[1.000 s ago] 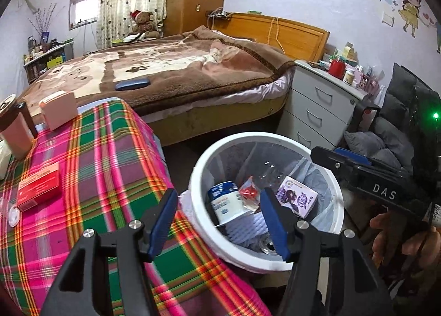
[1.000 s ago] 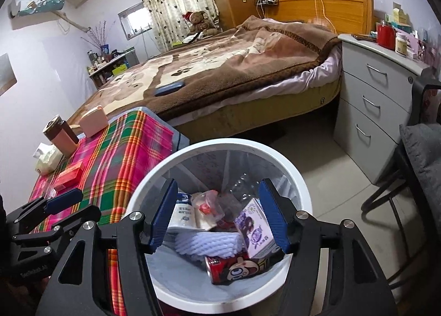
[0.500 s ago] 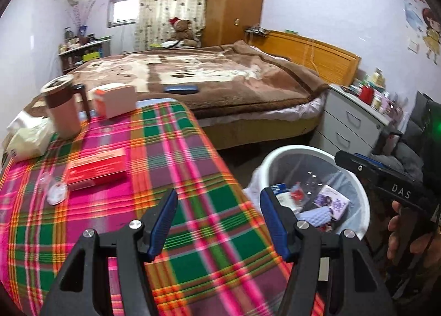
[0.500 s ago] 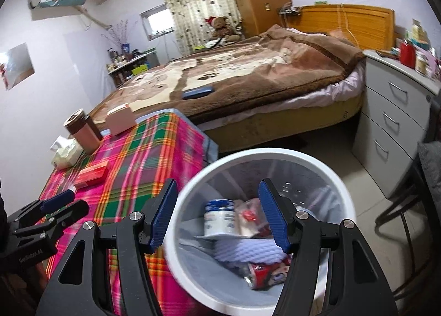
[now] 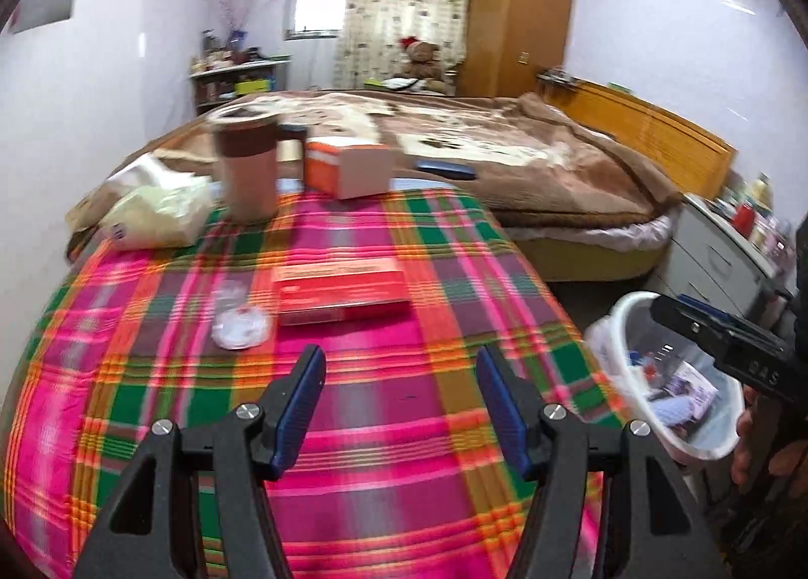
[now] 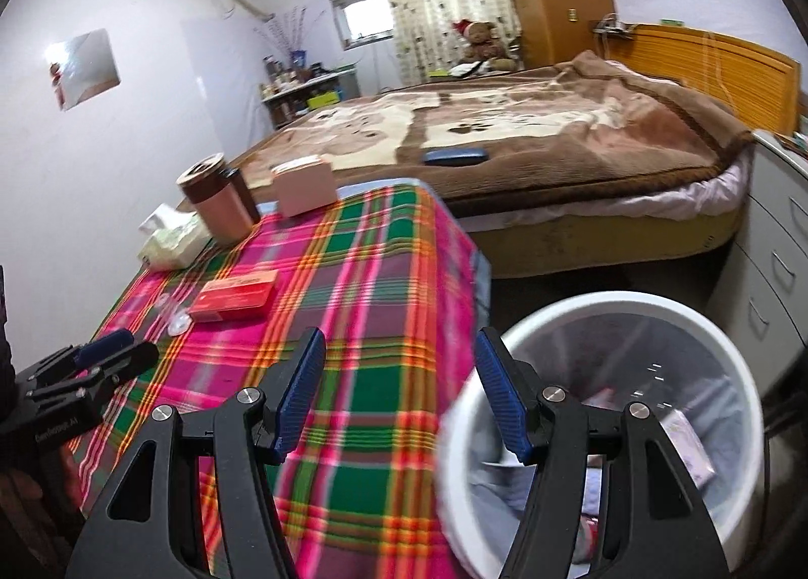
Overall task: Collect trash
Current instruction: 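Move both open tools back over the table, then grasp the second clear plastic cup with the left tool while the right tool grasps the Cilostazol Tablets box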
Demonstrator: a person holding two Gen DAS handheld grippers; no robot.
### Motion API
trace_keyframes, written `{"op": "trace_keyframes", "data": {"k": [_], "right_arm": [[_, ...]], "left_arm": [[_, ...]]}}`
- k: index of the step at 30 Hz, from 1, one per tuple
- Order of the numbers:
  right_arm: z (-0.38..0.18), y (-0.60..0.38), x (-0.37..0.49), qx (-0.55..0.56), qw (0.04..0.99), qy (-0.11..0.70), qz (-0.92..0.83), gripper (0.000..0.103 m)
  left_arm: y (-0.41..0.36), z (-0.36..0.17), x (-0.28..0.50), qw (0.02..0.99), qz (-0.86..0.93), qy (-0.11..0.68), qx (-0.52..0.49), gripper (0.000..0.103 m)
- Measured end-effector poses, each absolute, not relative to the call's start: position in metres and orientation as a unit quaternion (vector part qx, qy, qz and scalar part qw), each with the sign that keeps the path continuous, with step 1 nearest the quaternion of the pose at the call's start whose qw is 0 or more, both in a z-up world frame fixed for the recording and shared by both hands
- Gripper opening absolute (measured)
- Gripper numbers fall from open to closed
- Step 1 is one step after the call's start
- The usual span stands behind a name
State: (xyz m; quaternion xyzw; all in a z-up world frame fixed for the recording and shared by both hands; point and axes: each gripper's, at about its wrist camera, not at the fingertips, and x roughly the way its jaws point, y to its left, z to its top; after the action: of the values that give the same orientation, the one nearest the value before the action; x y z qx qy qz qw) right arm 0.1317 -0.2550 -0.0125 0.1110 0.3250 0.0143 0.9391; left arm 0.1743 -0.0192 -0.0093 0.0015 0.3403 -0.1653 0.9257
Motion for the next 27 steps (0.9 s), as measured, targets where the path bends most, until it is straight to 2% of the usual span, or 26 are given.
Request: {"op": "trace_keyframes", "data": {"k": [11,27], "right_arm": [[-0.020,-0.208,0.175,0.072,0.930,0.353,0.072,0.063],[-0.036,-0.159,0.249,0.017,0.913,0.381,0.145,0.063]], "left_arm": [[0.043,-0.031,0.213,0.928,-0.105,0.357,-0.021,0.064],[0.056,-0.054,0.282,0.915,-0.115,0.387,-0.013,0.064]]}}
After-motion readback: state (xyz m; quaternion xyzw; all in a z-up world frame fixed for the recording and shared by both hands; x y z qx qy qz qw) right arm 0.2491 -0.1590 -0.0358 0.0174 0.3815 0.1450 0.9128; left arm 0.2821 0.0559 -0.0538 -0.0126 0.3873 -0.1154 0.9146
